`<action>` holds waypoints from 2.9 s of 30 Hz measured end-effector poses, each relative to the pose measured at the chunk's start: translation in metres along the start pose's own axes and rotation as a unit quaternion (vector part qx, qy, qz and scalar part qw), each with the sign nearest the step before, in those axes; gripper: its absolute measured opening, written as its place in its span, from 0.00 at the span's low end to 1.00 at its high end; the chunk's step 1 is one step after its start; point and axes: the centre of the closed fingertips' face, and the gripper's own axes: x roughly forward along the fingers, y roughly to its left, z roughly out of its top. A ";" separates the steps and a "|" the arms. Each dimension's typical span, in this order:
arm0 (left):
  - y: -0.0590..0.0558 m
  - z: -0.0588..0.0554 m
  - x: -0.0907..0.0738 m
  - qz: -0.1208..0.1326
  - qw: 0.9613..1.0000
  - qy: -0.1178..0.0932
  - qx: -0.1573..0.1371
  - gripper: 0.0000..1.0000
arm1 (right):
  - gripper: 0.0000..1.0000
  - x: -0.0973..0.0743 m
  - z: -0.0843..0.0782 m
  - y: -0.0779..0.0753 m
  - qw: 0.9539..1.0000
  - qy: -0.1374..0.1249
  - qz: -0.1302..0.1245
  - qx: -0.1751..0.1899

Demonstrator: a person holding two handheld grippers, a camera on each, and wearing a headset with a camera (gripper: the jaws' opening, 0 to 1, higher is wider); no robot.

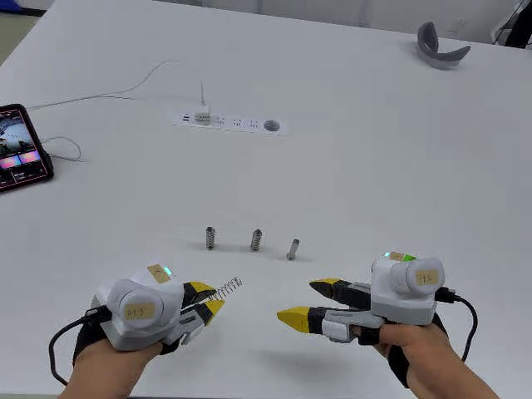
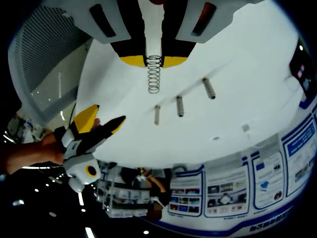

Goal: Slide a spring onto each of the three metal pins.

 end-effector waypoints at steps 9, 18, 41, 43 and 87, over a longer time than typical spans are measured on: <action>0.000 0.005 -0.010 0.001 1.000 -0.007 0.005 0.10 | 0.48 0.027 0.022 0.022 0.998 -0.025 0.045 0.027; -0.005 0.016 -0.010 -0.003 1.000 -0.021 0.011 0.10 | 0.39 0.043 0.035 0.032 0.994 -0.038 0.078 0.062; -0.019 0.031 -0.003 -0.027 0.999 -0.028 0.037 0.10 | 0.21 0.042 0.049 0.043 0.987 -0.051 0.121 0.092; -0.019 0.031 -0.002 -0.028 0.998 -0.028 0.039 0.10 | 0.20 0.042 0.050 0.043 0.987 -0.052 0.123 0.092; -0.027 0.043 0.002 -0.073 0.994 -0.032 0.069 0.10 | 0.12 0.026 0.054 0.053 0.991 -0.003 0.135 0.011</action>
